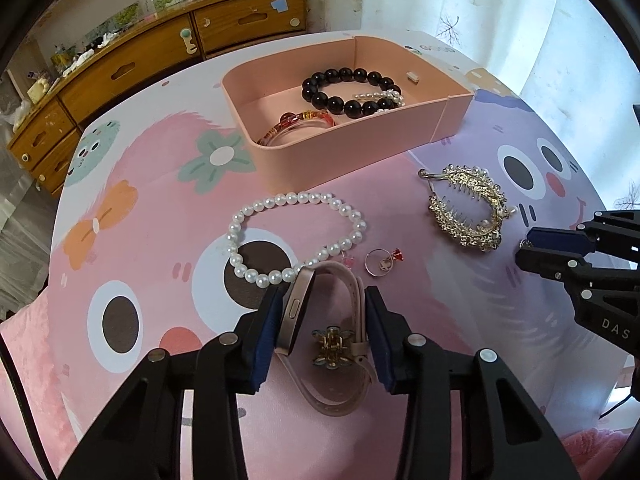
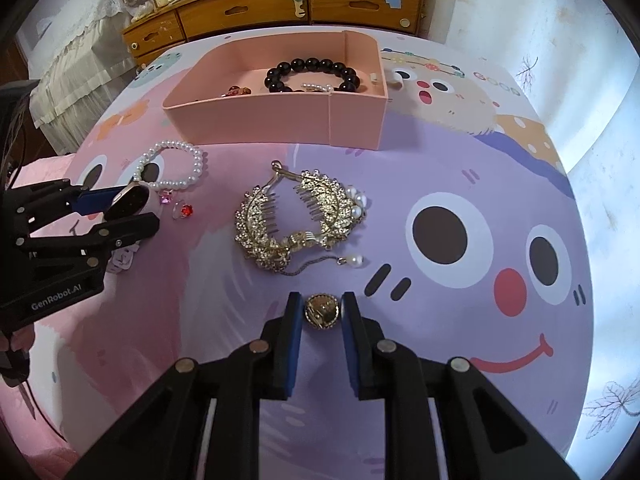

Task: Organize jewelry
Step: 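Grasp the pink watch with the left tool while the right tool grasps the gold coin pendant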

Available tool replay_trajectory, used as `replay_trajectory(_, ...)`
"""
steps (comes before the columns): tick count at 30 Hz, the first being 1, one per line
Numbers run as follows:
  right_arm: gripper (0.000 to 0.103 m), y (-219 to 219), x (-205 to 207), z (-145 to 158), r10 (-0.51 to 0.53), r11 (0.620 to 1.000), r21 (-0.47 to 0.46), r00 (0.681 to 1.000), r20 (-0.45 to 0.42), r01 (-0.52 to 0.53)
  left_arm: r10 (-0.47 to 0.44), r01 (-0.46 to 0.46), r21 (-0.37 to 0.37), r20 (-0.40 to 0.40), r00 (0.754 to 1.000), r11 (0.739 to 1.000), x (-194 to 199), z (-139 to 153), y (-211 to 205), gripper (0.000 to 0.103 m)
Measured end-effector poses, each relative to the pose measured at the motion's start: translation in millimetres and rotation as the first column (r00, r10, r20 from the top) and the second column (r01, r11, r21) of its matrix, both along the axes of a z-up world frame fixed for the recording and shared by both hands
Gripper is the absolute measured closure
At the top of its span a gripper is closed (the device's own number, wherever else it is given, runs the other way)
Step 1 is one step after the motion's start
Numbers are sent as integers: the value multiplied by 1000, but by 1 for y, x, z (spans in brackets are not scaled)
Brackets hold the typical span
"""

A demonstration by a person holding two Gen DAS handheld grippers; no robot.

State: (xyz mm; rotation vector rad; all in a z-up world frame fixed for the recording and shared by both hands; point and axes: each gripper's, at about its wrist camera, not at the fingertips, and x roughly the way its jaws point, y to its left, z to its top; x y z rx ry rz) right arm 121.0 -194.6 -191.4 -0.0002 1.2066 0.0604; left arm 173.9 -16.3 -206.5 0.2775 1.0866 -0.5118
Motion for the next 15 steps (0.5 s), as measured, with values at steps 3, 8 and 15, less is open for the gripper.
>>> replay_trajectory(3, 84, 1, -2, 1, 7, 1000, 11, 1000, 2, -7, 7, -7, -6, 9, 1000, 1000, -3, 5, 1, 63)
replay_trajectory(8, 84, 4, -3, 8, 31, 999, 21, 999, 19, -31, 16, -16, -11, 22, 1000, 1000, -7, 16, 2, 63)
replay_trajectory(15, 84, 9, 1, 25, 80, 996, 27, 995, 66, -82, 18, -18, -10, 48, 999, 1000, -12, 42, -2, 63)
